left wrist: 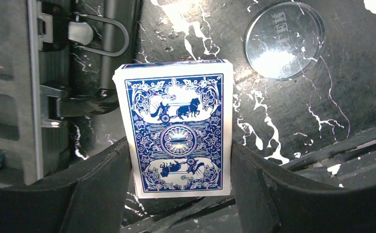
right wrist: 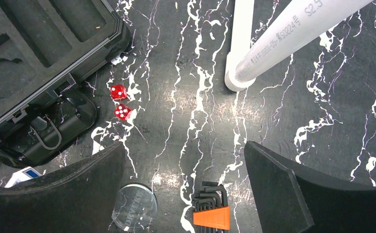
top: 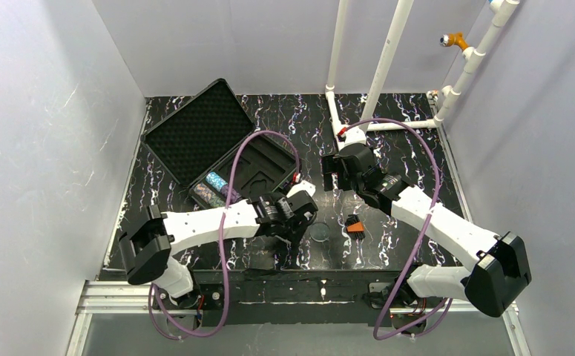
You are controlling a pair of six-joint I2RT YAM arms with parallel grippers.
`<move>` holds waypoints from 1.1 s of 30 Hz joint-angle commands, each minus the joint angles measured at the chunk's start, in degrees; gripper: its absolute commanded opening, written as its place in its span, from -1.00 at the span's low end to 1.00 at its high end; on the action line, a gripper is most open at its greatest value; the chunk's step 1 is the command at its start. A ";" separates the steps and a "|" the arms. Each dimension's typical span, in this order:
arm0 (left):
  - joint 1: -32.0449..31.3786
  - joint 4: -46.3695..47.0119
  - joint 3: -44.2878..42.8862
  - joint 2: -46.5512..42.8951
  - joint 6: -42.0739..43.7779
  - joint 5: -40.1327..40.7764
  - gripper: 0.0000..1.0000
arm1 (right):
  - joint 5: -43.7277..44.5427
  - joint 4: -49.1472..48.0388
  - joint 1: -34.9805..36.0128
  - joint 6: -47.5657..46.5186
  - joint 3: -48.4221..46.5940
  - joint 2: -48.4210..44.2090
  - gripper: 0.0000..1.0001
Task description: Pack up texas hold em set
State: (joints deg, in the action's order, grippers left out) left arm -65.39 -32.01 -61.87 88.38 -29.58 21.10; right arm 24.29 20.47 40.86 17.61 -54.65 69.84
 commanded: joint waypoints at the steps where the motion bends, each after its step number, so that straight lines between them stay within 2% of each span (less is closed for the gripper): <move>1: 0.47 -4.73 -3.13 -4.50 4.44 2.88 -1.00 | 1.20 -1.13 -0.29 -0.38 -2.44 -1.66 1.00; 11: 4.44 -4.31 -5.76 -9.77 19.78 2.45 -1.00 | 0.67 -1.13 -0.33 0.07 -1.74 -2.42 1.00; 16: 10.71 -1.15 -4.42 -12.20 26.61 3.39 -1.00 | 0.37 -1.12 -0.31 0.36 -1.32 -2.77 1.00; 20: 20.98 -4.46 -7.11 -11.23 26.46 -1.11 -1.00 | -0.07 -1.05 -0.31 0.63 -0.91 -2.91 1.00; 24: 28.31 -5.46 -9.58 -9.52 31.65 -8.63 -1.00 | -0.36 -1.12 -0.30 0.76 -0.44 -3.14 1.00; 33: 35.92 -1.52 -10.70 -5.10 41.80 -16.99 -1.00 | -1.00 -0.75 -0.28 1.11 -0.07 -3.46 1.00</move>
State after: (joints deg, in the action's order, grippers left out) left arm -31.62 -35.05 -70.67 81.91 6.04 9.19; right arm 23.49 20.47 40.84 18.15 -54.61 68.16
